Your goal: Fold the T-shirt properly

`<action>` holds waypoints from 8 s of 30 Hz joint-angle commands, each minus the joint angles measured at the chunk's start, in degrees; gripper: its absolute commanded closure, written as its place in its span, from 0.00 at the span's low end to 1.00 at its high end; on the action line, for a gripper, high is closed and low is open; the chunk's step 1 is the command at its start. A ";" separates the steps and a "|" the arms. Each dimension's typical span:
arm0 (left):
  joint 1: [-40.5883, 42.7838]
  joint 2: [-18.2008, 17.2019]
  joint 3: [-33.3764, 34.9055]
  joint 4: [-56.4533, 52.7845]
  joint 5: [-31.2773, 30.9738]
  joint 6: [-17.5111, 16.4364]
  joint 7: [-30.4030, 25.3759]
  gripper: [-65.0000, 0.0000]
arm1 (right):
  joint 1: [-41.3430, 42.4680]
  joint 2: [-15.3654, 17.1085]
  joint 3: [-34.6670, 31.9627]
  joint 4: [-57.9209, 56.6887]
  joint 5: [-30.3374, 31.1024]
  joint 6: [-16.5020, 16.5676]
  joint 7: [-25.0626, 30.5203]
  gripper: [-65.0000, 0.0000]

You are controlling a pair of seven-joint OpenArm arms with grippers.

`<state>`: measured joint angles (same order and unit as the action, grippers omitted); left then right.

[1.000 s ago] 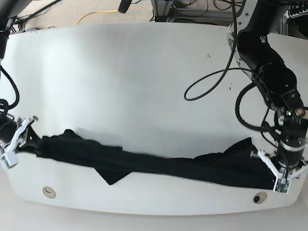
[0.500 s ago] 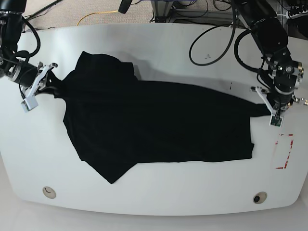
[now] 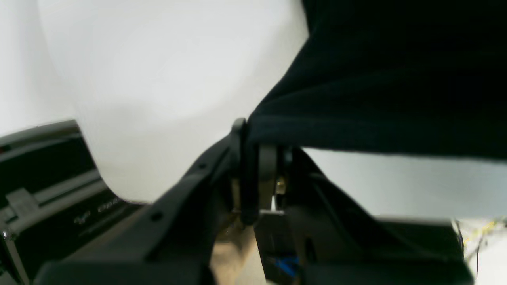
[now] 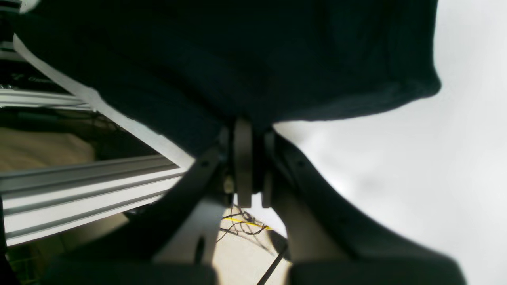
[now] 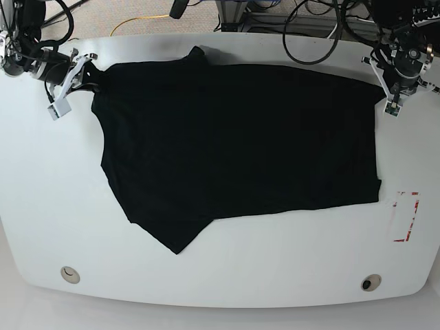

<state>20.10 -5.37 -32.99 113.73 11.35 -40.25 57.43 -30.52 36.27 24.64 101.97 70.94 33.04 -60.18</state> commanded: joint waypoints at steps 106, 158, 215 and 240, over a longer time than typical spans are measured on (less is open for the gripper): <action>-14.78 -7.07 2.44 -21.29 -11.05 0.25 -4.37 0.22 | 6.92 -24.27 -3.33 -7.25 -13.40 0.24 0.62 0.95; -11.09 -11.38 4.47 -24.72 -11.05 0.25 -10.09 0.22 | 30.66 -9.41 -3.15 -20.44 -3.90 1.12 0.53 0.34; -10.03 -14.02 1.56 -21.29 -35.84 0.25 0.64 0.21 | 18.70 -23.66 -1.30 -4.70 -47.95 4.02 2.21 1.00; -9.06 -11.29 1.83 -20.77 -24.85 0.25 0.64 0.83 | 18.26 -23.57 -1.22 -4.44 -47.86 4.02 2.21 1.00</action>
<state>10.98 -15.46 -30.81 91.18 -13.52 -40.07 57.87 -12.49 11.81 23.20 96.38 22.90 36.67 -58.52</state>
